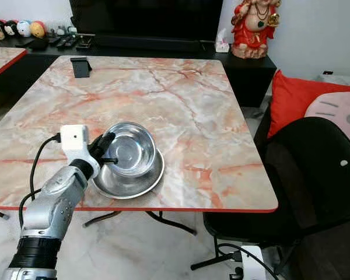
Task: Setting the table
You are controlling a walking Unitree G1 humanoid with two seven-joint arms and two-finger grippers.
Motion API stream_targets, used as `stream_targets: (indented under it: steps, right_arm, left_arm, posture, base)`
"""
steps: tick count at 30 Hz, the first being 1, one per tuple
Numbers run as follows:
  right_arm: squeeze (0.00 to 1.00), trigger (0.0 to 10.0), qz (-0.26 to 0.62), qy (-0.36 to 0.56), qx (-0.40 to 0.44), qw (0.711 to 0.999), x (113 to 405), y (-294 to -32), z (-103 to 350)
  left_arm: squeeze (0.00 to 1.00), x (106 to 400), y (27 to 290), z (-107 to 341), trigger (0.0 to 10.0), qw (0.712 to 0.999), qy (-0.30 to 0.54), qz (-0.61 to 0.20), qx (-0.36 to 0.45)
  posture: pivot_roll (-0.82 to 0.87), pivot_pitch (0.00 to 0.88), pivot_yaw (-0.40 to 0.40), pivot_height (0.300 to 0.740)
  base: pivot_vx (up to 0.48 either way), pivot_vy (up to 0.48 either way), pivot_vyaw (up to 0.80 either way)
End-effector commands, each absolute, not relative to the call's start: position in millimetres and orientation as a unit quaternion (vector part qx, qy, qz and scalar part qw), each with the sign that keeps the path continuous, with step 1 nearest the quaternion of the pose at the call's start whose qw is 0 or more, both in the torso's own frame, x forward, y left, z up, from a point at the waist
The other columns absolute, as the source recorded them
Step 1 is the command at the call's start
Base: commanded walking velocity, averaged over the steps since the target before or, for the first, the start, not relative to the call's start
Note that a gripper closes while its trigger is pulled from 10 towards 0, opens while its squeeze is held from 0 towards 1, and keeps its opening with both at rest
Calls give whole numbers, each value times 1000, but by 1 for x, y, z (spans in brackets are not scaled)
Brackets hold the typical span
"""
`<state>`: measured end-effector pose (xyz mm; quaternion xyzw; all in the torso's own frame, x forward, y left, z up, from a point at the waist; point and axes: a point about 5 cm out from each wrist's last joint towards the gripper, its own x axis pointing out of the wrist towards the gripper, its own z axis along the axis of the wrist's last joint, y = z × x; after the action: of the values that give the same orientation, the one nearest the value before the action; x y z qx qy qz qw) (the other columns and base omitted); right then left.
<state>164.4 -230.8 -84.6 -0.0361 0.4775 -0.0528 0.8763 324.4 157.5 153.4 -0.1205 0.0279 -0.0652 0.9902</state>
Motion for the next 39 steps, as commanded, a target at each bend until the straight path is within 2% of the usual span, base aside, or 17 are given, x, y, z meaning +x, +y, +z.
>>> stream_targets:
  steps: [1,9,26,27,30,39]
  right_arm:
    - [0,10000,-54,481,-36,874,162,-232,-85]
    - [0,10000,-55,481,-36,874,163,-233,-85]
    - [0,10000,-56,481,-35,874,163,-232,-85]
    - [0,10000,-56,481,-35,874,163,-232,-85]
    - [0,10000,-56,481,-35,874,163,-232,-85]
    - [0,10000,-54,482,-35,874,163,-232,-85]
  left_arm:
    - [0,328,156,155,10000,987,35,-55,-149]
    - [0,327,151,145,10000,977,67,-41,-200]
    - [0,328,151,143,10000,979,89,-42,-178]
    - [361,328,151,143,10000,979,89,-43,-177]
    - [404,328,151,142,10000,979,89,-44,-176]
    - [404,329,150,143,10000,979,91,-54,-172]
  posture:
    - [92,0,-57,740]
    - [89,0,-61,740]
    - [88,0,-57,740]
    - [88,0,-57,740]
    - [91,0,-58,740]
    - [94,0,-58,740]
  base:
    - [0,0,0]
    - [0,0,0]
    - [0,0,0]
    - [0,0,0]
    - [0,0,0]
    - [0,0,0]
